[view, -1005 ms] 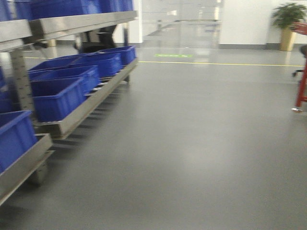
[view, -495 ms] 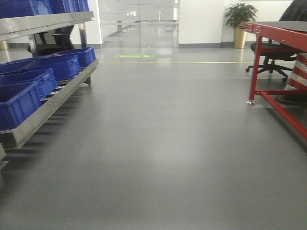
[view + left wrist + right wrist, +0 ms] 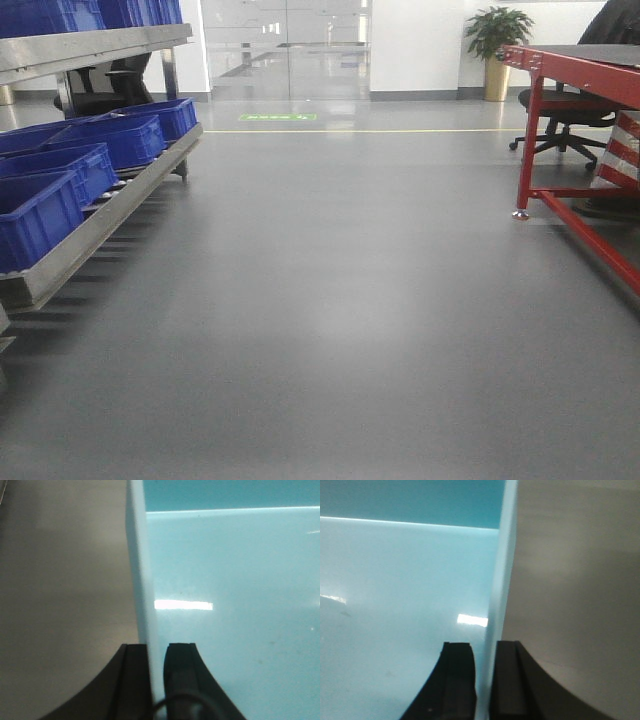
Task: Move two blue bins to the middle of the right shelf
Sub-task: 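Drive the base away from the shelf, turning, holding the teal bin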
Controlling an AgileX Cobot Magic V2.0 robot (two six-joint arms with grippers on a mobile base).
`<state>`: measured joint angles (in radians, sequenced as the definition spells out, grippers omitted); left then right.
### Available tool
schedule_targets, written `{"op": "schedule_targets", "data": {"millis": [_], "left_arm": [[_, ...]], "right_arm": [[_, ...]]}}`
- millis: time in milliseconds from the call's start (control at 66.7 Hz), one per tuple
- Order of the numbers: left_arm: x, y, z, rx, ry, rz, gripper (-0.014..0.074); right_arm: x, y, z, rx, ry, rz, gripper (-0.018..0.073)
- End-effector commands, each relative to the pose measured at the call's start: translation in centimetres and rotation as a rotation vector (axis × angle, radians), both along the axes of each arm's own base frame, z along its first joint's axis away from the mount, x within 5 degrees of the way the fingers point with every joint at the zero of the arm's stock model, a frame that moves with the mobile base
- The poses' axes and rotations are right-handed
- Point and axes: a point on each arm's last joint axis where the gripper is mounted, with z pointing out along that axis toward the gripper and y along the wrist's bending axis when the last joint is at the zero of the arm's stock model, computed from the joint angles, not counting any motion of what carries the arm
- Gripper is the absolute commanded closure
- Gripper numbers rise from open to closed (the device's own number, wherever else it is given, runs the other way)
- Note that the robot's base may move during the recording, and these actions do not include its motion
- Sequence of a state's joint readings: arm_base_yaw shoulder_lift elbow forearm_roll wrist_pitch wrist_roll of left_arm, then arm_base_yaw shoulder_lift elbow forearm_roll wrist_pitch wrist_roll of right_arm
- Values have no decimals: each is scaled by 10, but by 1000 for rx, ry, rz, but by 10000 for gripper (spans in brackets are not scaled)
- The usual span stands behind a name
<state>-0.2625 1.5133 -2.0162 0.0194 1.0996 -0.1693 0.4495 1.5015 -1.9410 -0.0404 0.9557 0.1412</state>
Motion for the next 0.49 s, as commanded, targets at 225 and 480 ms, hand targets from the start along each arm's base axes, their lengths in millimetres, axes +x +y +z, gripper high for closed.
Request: {"op": "schedule_targets", "data": {"millis": [225, 480], "left_arm": [[-6, -2, 12, -38, -69, -25, 708], [-6, -2, 12, -38, -69, -25, 708]], "right_arm": [[-7, -1, 13, 39, -71, 20, 712], [-7, -1, 13, 39, -71, 20, 712]]}}
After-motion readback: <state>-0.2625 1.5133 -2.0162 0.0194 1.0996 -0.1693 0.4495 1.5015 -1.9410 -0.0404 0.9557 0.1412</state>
